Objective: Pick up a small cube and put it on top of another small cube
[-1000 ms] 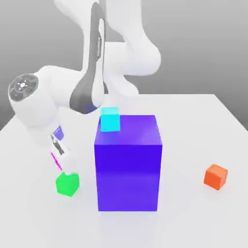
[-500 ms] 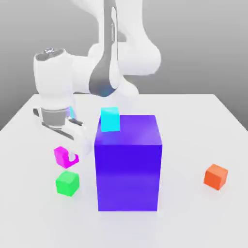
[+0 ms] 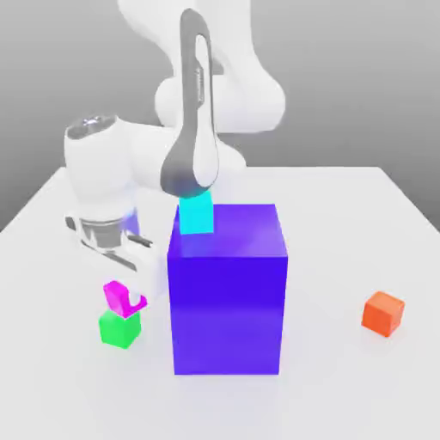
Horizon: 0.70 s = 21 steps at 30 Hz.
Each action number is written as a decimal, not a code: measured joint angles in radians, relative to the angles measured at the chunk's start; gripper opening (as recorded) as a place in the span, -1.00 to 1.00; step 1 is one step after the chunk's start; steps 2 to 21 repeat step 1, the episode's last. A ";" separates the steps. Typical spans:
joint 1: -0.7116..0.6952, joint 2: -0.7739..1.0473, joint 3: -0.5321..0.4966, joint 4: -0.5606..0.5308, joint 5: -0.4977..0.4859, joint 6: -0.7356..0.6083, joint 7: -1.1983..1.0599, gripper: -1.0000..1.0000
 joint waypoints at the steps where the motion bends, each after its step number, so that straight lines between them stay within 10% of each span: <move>1: 0.002 0.009 -0.004 0.001 0.009 0.008 -0.007 -1.00; 21: 0.002 0.009 -0.004 0.001 0.009 0.008 -0.007 -1.00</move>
